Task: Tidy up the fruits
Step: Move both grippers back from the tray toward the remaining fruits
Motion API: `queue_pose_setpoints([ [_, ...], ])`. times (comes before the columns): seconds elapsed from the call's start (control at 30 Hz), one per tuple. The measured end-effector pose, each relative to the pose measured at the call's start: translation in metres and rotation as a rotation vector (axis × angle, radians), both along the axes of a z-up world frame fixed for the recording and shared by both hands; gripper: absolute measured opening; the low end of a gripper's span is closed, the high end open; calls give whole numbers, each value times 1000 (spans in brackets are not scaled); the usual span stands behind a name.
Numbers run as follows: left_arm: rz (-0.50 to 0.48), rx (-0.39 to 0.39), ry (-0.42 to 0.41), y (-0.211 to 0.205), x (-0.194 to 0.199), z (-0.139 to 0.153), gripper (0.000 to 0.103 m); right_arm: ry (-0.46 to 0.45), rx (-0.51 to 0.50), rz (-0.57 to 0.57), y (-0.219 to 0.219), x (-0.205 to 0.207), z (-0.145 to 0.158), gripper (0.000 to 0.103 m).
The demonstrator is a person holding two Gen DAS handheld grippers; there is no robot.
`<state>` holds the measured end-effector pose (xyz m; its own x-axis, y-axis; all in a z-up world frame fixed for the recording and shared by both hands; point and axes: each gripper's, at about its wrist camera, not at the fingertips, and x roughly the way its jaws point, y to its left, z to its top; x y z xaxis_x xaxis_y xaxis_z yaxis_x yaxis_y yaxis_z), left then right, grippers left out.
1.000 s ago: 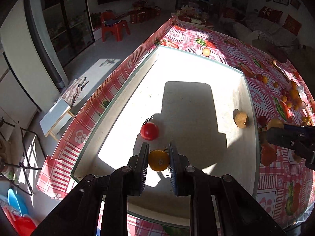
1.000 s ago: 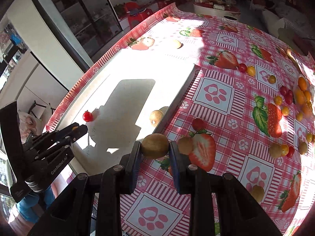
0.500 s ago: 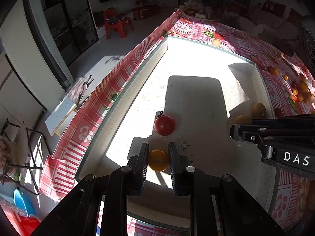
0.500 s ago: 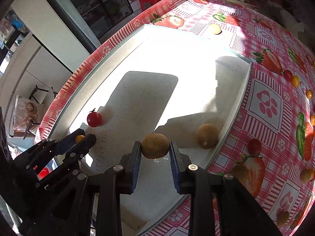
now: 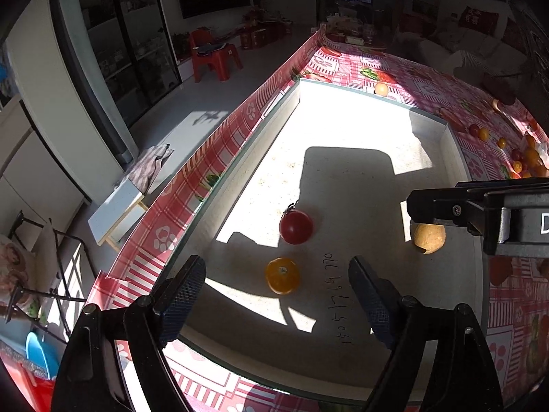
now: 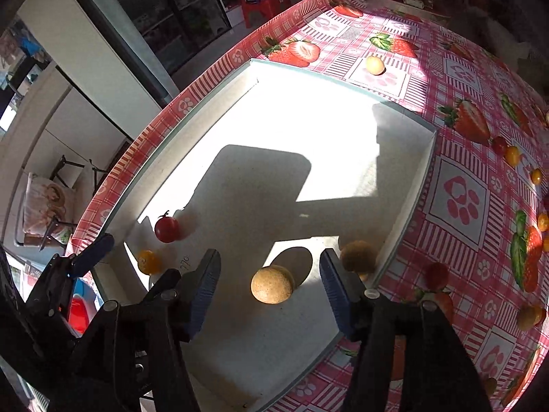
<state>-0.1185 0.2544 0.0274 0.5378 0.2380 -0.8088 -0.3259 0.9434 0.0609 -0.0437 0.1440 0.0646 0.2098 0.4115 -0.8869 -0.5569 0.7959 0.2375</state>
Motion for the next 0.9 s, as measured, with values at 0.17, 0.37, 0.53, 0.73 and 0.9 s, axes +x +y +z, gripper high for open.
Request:
queue_pose_setpoints([
  [0.17, -14, -8, 2, -7, -2, 4, 86, 0, 42, -22, -13, -3, 11, 81],
  [0.37, -37, -10, 11, -21, -2, 9, 86, 5, 51, -71, -42, -9, 16, 83],
  [0.53, -71, -8, 5, -40, -1, 18, 86, 28, 59, -143, -80, -13, 12, 83],
  [0.73, -149, 3, -5, -77, 4, 29, 86, 31, 44, -229, -136, -20, 6, 83],
  [0.9, -232, -5, -2, -115, 12, 35, 86, 27, 31, -326, -192, -21, 1, 83],
])
